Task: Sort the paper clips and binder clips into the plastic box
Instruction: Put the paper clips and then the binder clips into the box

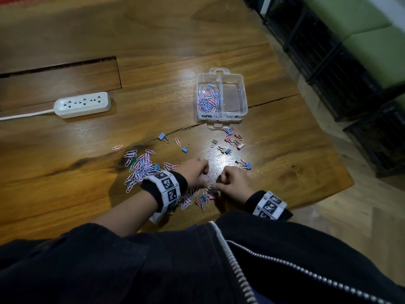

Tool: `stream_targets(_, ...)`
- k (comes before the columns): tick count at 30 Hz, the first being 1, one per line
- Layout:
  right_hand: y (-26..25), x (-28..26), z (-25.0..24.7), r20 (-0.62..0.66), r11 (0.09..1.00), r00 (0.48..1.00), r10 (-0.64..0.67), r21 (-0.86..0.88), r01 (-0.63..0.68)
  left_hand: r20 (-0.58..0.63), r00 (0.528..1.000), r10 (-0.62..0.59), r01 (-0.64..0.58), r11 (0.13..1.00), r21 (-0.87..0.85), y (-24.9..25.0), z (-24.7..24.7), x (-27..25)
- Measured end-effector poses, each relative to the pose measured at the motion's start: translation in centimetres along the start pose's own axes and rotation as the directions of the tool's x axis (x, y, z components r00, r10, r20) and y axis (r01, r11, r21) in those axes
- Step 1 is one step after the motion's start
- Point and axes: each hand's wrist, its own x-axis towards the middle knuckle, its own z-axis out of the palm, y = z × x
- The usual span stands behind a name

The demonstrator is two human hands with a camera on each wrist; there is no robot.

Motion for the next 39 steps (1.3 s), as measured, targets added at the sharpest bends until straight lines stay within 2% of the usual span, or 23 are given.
stream_targets(2, -0.1, 0.0, 0.2, -0.011, 0.991, 0.999, -0.042, -0.127, 0.04, -0.029, 1.0, 0.005, -0.004, 1.0, 0.029, 0.1, -0.2, 0.1)
stream_targets(7, 0.6, -0.1, -0.3, 0.053, 0.964, 0.998, -0.032, -0.262, 0.045, -0.006, 1.0, -0.013, 0.014, 0.98, 0.2, 0.4, -0.2, 0.3)
stream_targets(10, 1.1, 0.0, -1.4, 0.056, 0.964, 0.998, 0.007, -0.265, 0.008, -0.019, 1.0, -0.018, 0.023, 0.954, 0.299, 0.2, 0.2, 0.3)
stream_targets(12, 1.4, 0.1, -2.0, 0.044, 0.97, 0.999, 0.023, -0.243, -0.011, -0.05, 0.999, -0.021, 0.034, 0.961, 0.275, 0.0, 0.3, 0.3)
stream_targets(14, 1.5, 0.2, -1.9, 0.036, 0.967, 0.999, 0.003, -0.254, 0.007, -0.082, 0.996, -0.02, 0.031, 0.99, 0.141, -0.1, 0.0, 0.2)
stream_targets(17, 1.6, 0.6, -1.4, 0.005, 0.958, 1.0, -0.023, -0.287, 0.024, -0.128, 0.988, -0.082, 0.053, 0.974, -0.221, -0.4, -0.8, 0.3)
stream_targets(20, 1.8, 1.4, -1.5, -0.095, 0.968, 0.996, -0.004, -0.252, -0.02, -0.114, 0.979, -0.169, 0.087, 0.852, -0.516, -0.9, -1.7, 0.2)
stream_targets(22, 1.7, 1.6, -1.8, -0.157, 0.972, 0.987, -0.023, -0.234, -0.014, -0.029, 0.983, -0.181, 0.117, 0.743, -0.66, -0.8, -2.2, 0.1)
stream_targets(23, 1.5, 1.5, -1.9, -0.146, 0.97, 0.988, -0.046, -0.241, 0.009, 0.024, 0.983, -0.181, 0.146, 0.7, -0.699, -0.7, -2.3, 0.1)
stream_targets(25, 1.1, 1.1, -1.8, -0.035, 0.956, 0.997, -0.075, -0.289, 0.061, 0.101, 0.979, -0.175, 0.194, 0.669, -0.718, -0.5, -2.3, 0.1)
stream_targets(26, 0.9, 0.9, -1.6, 0.024, 0.943, 0.996, -0.08, -0.323, 0.084, 0.117, 0.978, -0.174, 0.205, 0.684, -0.7, -0.3, -2.2, 0.1)
stream_targets(28, 0.8, 0.6, -1.2, 0.083, 0.918, 0.992, -0.098, -0.378, 0.122, 0.088, 0.984, -0.158, 0.179, 0.801, -0.571, 0.1, -1.8, 0.0)
stream_targets(31, 0.8, 0.7, -0.9, 0.097, 0.897, 0.987, -0.13, -0.413, 0.159, 0.034, 0.998, -0.043, 0.049, 0.975, -0.216, 0.2, -0.8, 0.1)
stream_targets(34, 0.6, 1.0, -1.0, 0.114, 0.869, 0.985, -0.127, -0.467, 0.166, 0.017, 0.999, 0.031, -0.032, 0.995, 0.098, 0.3, -0.2, 0.2)
stream_targets(37, 0.6, 1.3, -1.0, 0.125, 0.849, 0.986, -0.112, -0.504, 0.16, 0.023, 0.999, 0.034, -0.038, 0.981, 0.188, 0.3, -0.1, 0.4)
stream_targets(39, 0.6, 1.5, -0.9, 0.096, 0.876, 0.99, -0.107, -0.462, 0.139, 0.031, 0.999, 0.019, -0.025, 0.984, 0.178, 0.4, -0.1, 0.4)
